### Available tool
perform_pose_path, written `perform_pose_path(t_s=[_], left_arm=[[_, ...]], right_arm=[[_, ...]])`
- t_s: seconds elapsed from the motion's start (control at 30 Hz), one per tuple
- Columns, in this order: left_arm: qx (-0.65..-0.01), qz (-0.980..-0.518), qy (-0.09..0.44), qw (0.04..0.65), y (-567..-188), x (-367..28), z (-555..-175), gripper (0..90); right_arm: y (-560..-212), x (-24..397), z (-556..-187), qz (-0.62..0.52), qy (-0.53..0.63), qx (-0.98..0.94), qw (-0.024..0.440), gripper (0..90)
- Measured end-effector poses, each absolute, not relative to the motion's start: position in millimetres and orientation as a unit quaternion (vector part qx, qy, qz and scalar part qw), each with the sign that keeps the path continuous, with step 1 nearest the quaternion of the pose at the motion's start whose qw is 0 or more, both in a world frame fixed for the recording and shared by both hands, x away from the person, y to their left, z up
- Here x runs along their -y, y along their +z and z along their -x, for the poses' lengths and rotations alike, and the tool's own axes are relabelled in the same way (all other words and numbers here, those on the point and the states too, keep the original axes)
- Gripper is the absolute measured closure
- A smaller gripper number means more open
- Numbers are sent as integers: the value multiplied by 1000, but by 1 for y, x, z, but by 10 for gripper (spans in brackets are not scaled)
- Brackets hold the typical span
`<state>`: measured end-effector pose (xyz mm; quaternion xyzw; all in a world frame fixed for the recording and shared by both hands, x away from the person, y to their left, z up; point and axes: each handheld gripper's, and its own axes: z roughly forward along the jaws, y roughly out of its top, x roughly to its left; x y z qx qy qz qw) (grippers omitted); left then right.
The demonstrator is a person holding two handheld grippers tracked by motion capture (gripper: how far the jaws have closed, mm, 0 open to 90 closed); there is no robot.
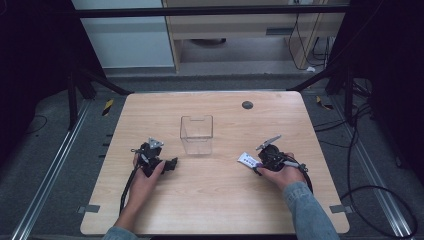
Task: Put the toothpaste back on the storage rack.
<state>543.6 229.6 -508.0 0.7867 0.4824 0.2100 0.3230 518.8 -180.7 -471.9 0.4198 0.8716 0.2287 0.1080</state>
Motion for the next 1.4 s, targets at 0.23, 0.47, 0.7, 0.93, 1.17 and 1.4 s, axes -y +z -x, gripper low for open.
perform_pose_path(t_s=[0.23,0.47,0.7,0.93,1.17,1.4], left_arm=[[-482,-787,210,323,-508,-230,-544,0],[-483,-786,211,322,-508,-229,-542,0],[-483,-787,211,322,-508,-229,-543,0],[-483,-787,211,323,-508,-229,-543,0],[-483,-786,210,323,-508,-229,-543,0],[-482,-787,210,323,-508,-230,-543,0]], right_arm=[[-472,175,-526,-415,214,-879,99,516],[-475,174,-533,-417,198,-882,90,543],[-474,172,-533,-415,189,-885,90,569],[-472,171,-532,-426,187,-881,85,677],[-466,171,-528,-431,193,-877,85,781],[-456,175,-519,-442,225,-864,88,794]])
